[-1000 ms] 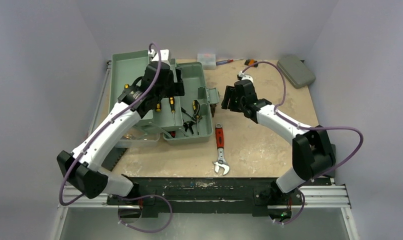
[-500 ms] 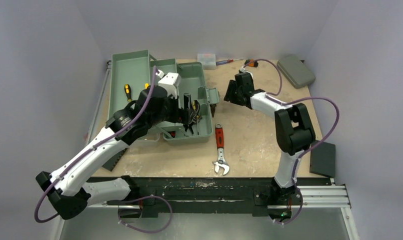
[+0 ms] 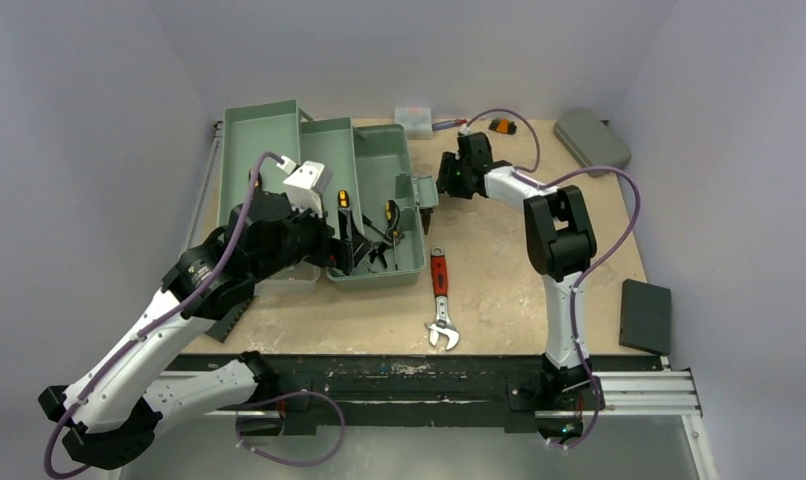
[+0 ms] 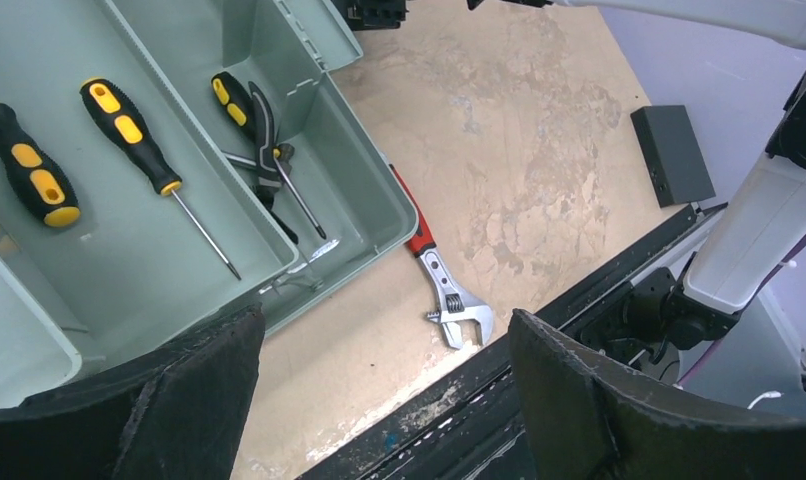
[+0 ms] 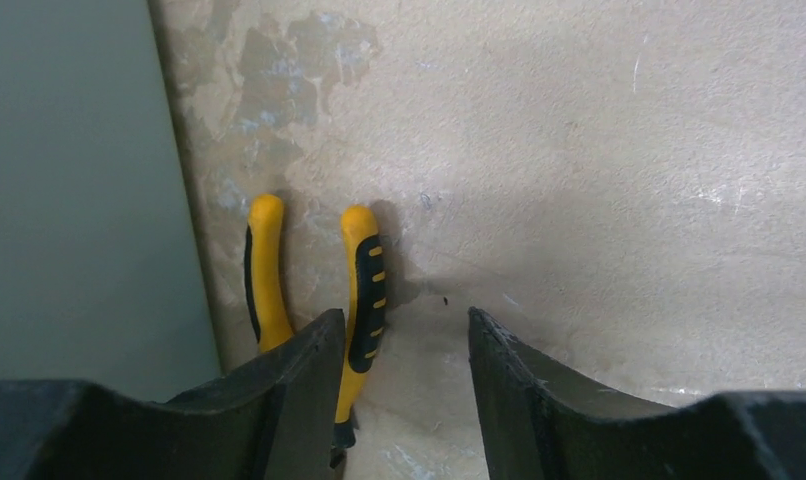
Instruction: Pack the tool kit
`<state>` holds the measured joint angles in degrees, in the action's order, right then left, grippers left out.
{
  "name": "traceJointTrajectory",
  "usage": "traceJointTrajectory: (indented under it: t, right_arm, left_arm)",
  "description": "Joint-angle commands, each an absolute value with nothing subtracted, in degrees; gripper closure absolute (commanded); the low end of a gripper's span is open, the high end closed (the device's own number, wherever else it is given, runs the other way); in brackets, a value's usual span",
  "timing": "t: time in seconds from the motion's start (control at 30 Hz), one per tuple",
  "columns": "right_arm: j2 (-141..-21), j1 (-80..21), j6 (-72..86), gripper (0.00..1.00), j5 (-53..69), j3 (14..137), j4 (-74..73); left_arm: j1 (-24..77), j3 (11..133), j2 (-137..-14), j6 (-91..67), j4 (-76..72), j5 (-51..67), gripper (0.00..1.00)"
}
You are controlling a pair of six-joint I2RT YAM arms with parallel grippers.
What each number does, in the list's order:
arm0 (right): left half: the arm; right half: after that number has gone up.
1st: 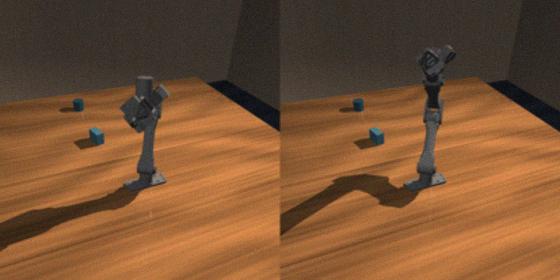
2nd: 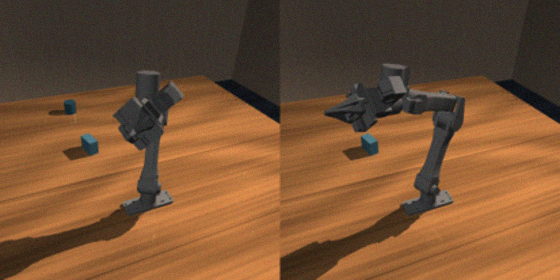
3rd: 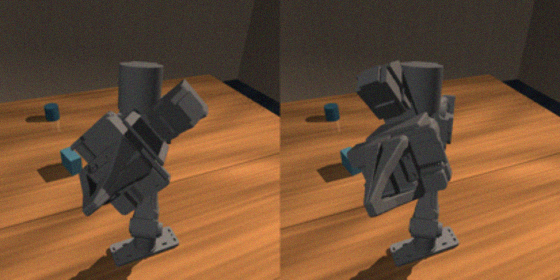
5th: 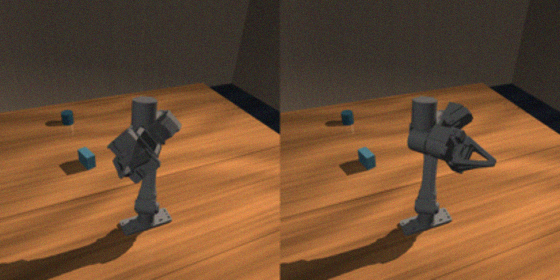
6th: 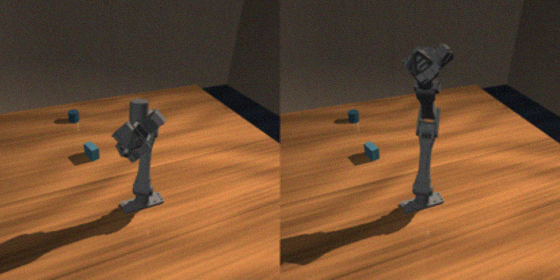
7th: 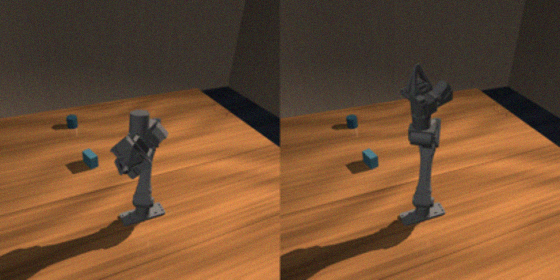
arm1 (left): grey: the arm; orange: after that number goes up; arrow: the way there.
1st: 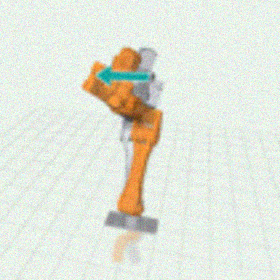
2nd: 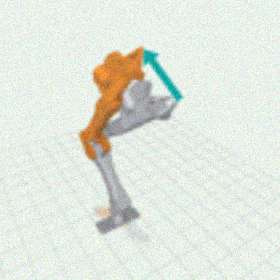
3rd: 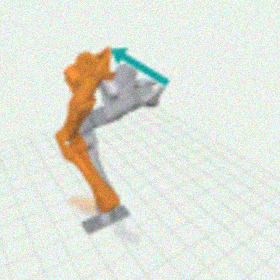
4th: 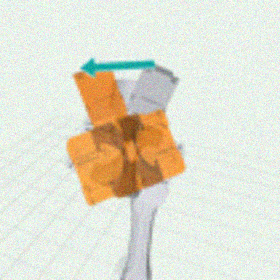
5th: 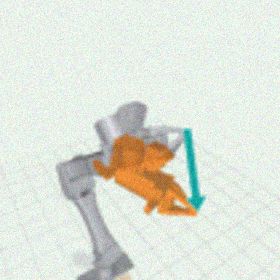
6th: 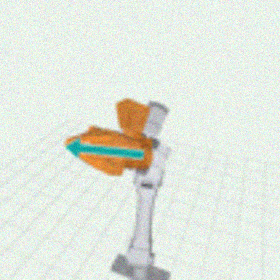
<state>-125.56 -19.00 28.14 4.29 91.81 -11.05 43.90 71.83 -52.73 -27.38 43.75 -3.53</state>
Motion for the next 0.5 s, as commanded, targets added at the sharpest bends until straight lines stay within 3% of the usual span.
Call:
traceJointTrajectory:
  t: [0.0, 0.3, 0.47]
  right_arm:
    - [-126.78, -19.45, 25.63, 0.51, 4.90, 96.29, -14.75]
    - [-133.11, -21.47, 21.88, 0.54, -4.02, 104.53, -25.36]
    - [-135.66, -22.59, 20.11, 0.61, -12.37, 108.25, -32.30]
  left_arm:
    - [43.86, 71.81, -52.87, -26.54, 44.13, -2.52, 0.12]
    - [43.86, 72.77, -53.93, -26.63, 43.35, -2.08, 0.12]
    - [43.86, 72.76, -53.73, -26.70, 43.24, -2.19, 0.12]
